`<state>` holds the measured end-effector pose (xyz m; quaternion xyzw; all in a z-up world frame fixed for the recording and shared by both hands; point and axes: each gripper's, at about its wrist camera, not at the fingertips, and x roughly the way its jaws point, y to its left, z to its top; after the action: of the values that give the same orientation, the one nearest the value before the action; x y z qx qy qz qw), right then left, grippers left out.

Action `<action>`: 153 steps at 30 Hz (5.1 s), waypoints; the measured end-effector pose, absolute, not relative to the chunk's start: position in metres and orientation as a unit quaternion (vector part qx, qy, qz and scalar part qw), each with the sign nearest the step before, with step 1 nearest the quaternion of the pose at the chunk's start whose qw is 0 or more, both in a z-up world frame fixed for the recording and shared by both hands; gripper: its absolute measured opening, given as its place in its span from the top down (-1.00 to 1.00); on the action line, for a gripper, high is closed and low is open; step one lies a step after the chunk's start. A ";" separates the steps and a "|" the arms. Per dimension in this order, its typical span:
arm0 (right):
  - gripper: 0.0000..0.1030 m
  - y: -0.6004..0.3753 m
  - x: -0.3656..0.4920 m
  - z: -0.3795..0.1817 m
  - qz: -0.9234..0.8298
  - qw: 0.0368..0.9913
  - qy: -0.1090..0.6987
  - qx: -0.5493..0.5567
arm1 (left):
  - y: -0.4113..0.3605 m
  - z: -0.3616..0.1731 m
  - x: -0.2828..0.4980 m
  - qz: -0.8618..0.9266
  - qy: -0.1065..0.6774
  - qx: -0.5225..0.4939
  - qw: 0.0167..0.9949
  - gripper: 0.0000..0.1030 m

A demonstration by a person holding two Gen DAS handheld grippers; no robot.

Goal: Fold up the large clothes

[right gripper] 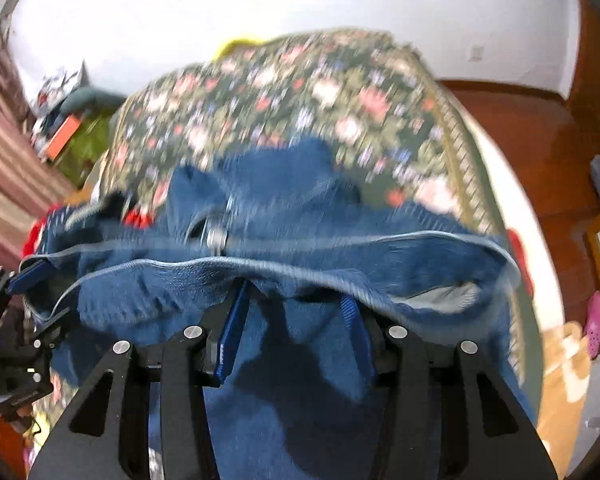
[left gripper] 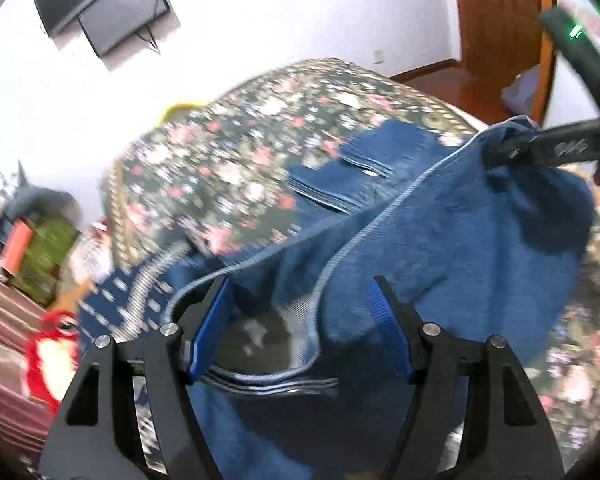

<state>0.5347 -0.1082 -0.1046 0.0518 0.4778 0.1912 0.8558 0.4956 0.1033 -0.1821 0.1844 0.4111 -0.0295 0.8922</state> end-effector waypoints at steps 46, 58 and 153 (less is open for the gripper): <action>0.07 -0.084 0.449 -0.141 0.243 0.833 0.493 -0.060 | 0.176 -0.198 0.488 0.097 0.410 0.125 0.898 -0.99; -0.13 -0.091 0.444 -0.153 0.230 0.839 0.493 -0.036 | 0.217 -0.211 0.522 0.143 0.429 0.026 0.891 -1.00; -0.32 -0.029 0.428 -0.115 0.272 0.826 0.491 -0.058 | 0.196 -0.107 0.344 0.004 0.250 -0.245 0.937 0.77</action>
<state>0.4283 -0.0288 -0.1150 -0.0585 0.4909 0.2716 0.8257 0.3437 0.1961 -0.1067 -0.2445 0.2499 0.0039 0.9369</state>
